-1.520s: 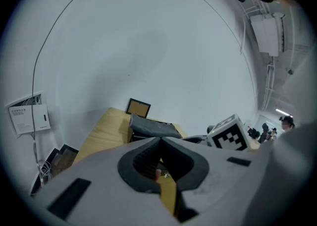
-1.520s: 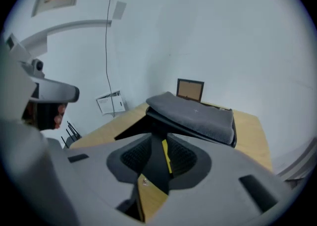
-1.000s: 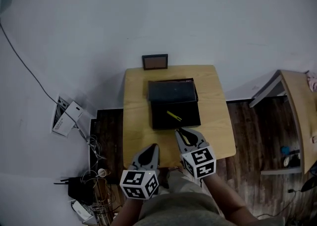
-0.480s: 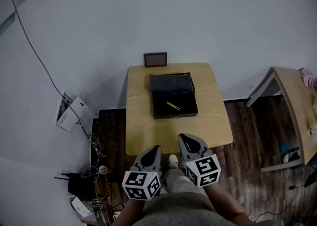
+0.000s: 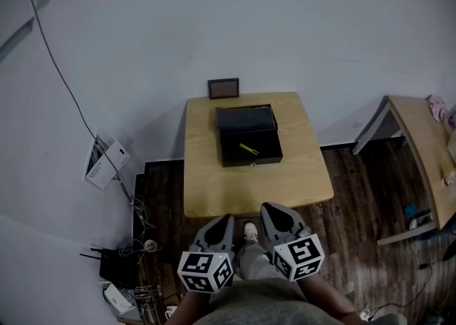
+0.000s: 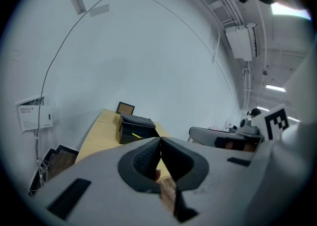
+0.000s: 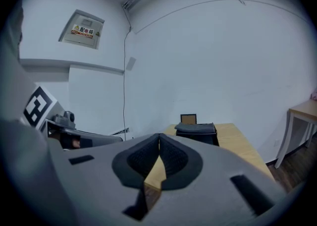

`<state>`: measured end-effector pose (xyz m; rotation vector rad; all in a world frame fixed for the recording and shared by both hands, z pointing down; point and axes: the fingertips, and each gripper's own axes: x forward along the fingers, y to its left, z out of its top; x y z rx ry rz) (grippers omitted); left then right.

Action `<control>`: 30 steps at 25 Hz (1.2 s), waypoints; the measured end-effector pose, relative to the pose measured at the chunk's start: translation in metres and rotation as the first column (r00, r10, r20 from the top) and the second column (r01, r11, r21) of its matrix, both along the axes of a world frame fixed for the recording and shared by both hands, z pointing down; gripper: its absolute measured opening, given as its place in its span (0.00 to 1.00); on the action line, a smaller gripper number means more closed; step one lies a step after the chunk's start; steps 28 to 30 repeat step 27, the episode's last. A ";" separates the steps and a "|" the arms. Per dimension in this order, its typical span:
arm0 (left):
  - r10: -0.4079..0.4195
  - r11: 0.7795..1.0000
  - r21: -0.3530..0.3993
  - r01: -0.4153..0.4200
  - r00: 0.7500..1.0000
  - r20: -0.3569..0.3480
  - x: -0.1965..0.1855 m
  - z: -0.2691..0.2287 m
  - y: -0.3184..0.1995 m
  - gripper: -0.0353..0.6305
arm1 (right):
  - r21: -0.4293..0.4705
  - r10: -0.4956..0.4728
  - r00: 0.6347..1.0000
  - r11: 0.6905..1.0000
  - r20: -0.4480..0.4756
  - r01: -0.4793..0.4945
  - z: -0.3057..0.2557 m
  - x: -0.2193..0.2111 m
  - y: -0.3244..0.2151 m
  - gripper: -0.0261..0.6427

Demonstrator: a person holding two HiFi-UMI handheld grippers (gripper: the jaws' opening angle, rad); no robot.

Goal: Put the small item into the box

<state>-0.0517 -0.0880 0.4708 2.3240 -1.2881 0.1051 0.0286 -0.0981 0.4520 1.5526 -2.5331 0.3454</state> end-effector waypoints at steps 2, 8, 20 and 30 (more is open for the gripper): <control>0.001 1.000 0.001 -0.001 1.000 -0.002 0.000 0.000 0.004 0.06 | -0.006 0.000 1.000 1.000 0.010 0.000 -0.001 0.000 0.005 0.04; 0.002 1.000 0.004 -0.002 1.000 -0.006 -0.001 -0.002 0.010 0.06 | -0.008 -0.005 1.000 1.000 0.006 0.005 -0.002 -0.004 0.011 0.04; 0.005 1.000 0.012 -0.005 1.000 -0.010 -0.006 -0.004 0.008 0.06 | -0.017 -0.003 0.999 1.000 0.044 0.003 -0.003 -0.011 0.010 0.04; 0.010 1.000 0.014 -0.009 1.000 -0.013 -0.007 -0.005 0.006 0.06 | -0.015 0.000 0.999 1.000 0.046 0.000 -0.004 -0.012 0.007 0.04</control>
